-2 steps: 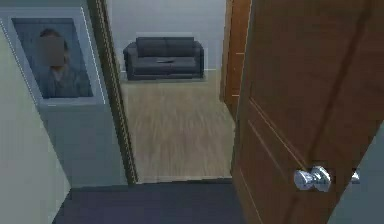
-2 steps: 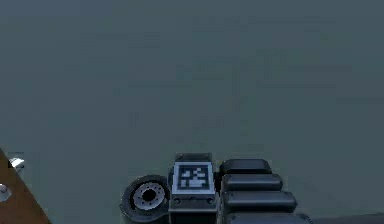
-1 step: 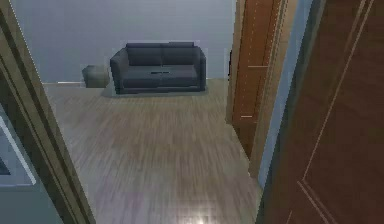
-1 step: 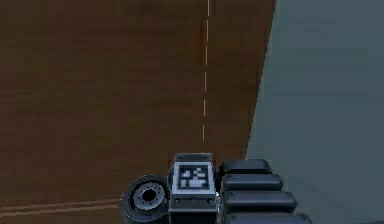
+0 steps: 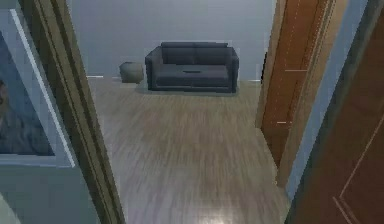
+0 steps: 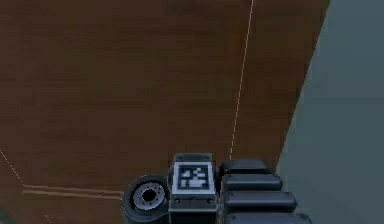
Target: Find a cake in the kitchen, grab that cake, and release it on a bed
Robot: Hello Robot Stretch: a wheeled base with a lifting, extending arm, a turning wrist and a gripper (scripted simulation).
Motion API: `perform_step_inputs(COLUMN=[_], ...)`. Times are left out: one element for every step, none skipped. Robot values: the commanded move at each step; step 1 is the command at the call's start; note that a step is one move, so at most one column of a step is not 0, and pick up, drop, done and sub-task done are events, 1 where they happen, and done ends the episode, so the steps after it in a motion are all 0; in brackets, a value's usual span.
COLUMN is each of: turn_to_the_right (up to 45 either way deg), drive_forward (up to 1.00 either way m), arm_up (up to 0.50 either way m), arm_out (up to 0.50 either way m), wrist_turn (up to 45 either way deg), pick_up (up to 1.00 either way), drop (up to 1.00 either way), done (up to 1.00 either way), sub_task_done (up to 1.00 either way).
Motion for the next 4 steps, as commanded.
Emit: perform_step_inputs(turn_to_the_right=[0.0,3.0,0.0,0.0], drive_forward=[1.0,0.0,0.05,0.45], arm_up=[0.0,0.0,0.0,0.0], arm_out=[0.0,0.0,0.0,0.0], wrist_turn=[0.0,0.0,0.0,0.0], pick_up=[0.0,0.0,0.0,0.0], drop=[0.0,0.0,0.0,0.0], done=[0.0,0.0,0.0,0.0], sub_task_done=[0.0,0.0,0.0,0.0])
